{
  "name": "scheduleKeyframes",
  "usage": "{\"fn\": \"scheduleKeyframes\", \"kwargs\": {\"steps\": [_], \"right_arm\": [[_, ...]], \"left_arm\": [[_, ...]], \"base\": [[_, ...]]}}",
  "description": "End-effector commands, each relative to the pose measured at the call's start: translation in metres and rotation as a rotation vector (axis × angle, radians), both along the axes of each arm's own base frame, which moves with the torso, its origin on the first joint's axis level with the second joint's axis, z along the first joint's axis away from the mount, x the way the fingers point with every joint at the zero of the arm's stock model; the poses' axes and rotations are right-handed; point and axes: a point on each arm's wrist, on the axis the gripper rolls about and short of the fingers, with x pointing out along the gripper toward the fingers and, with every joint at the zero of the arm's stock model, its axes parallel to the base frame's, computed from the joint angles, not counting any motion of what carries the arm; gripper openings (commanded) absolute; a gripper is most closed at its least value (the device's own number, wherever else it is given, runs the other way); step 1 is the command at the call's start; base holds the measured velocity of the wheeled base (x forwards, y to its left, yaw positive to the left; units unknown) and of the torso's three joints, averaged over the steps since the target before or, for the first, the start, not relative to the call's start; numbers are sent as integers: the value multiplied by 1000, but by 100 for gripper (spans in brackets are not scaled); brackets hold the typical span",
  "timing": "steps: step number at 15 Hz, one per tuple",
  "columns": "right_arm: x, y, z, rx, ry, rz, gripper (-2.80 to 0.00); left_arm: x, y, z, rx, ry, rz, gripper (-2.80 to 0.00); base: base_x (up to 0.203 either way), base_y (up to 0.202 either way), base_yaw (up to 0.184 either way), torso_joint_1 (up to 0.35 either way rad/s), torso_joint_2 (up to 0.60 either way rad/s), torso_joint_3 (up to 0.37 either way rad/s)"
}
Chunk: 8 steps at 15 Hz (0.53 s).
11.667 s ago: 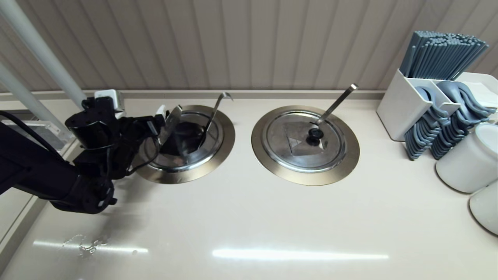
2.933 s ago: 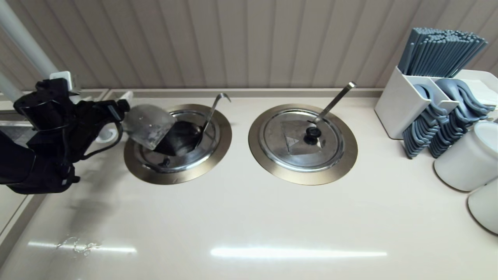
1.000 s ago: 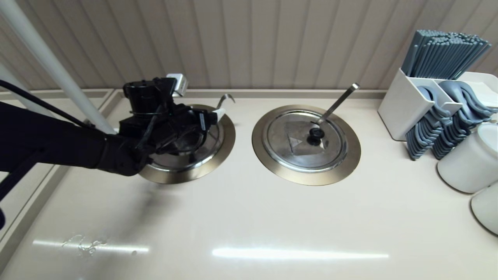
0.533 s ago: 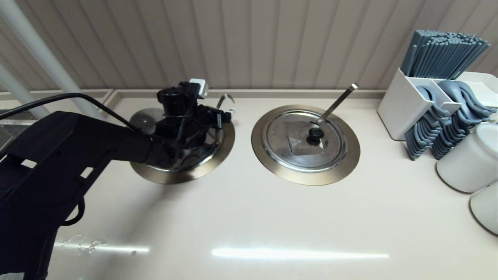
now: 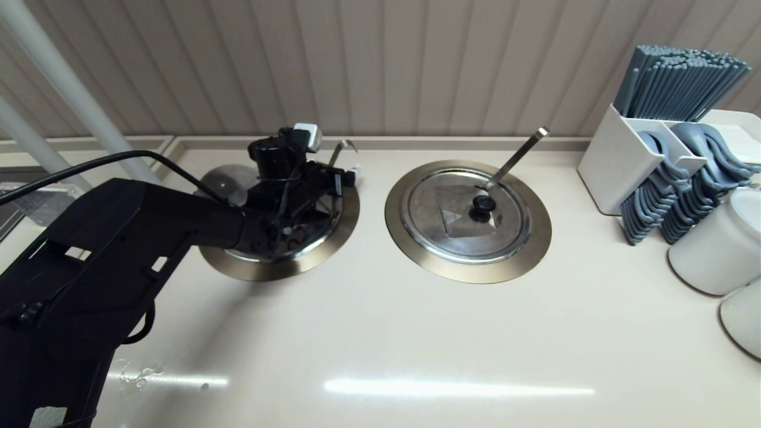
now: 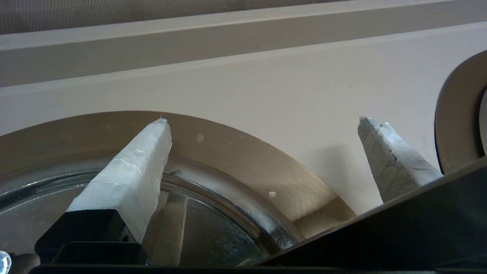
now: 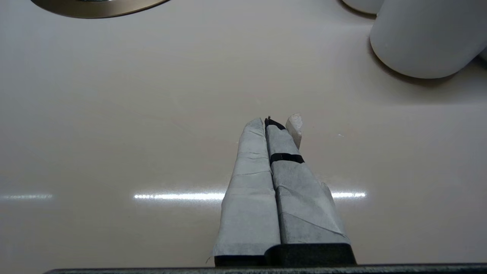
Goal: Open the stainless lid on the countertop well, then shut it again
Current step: Stir with a spoon
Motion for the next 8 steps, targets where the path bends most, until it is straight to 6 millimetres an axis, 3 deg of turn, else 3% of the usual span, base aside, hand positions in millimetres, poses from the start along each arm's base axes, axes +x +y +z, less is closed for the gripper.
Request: {"fn": "scheduleKeyframes", "kwargs": {"steps": [1, 2, 8], "right_arm": [[0, 0, 0, 0, 1, 0, -280], [0, 0, 0, 0, 1, 0, -280], [0, 0, 0, 0, 1, 0, -280]], "left_arm": [[2, -1, -1, -3, -8, 2, 0], [2, -1, 0, -4, -9, 8, -280], [-5, 3, 10, -12, -23, 36, -280]], "base": [[0, 0, 0, 0, 0, 0], [0, 0, 0, 0, 0, 0], [0, 0, 0, 0, 0, 0]]}}
